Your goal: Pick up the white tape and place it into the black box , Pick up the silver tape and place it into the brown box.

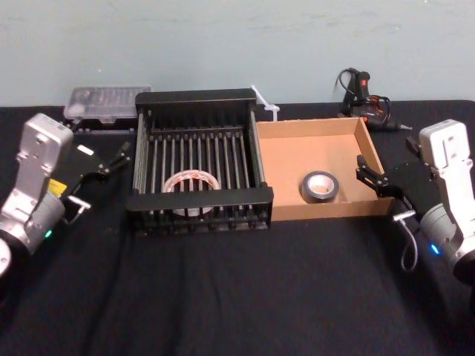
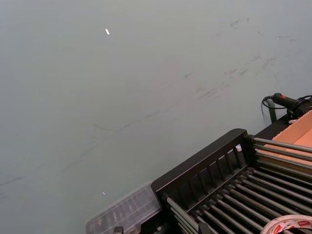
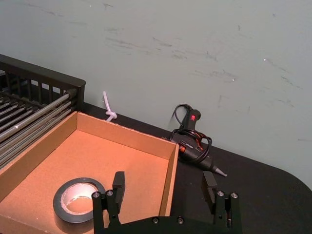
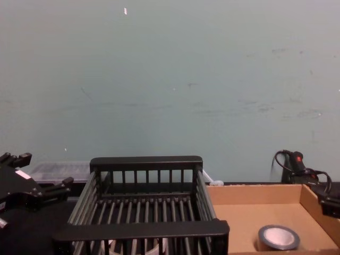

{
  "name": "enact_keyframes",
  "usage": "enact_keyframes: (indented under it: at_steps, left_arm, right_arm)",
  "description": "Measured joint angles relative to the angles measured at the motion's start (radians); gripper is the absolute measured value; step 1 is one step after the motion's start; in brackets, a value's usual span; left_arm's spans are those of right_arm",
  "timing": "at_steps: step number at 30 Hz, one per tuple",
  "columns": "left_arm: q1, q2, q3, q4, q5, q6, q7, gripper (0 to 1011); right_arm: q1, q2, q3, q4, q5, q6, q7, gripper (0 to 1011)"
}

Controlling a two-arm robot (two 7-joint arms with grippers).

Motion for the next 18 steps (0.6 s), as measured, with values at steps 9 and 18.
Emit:
enact_keyframes:
  at_steps: [9, 18]
  left_arm:
    - [0.0, 0.0, 0.0, 0.0, 0.0, 0.0, 0.0, 1001]
    - [0.0, 0.0, 0.0, 0.0, 0.0, 0.0, 0.0, 1001]
  right_arm:
    - [0.0, 0.0, 0.0, 0.0, 0.0, 0.0, 0.0, 1002]
    - [0.0, 0.0, 0.0, 0.0, 0.0, 0.0, 0.0, 1002]
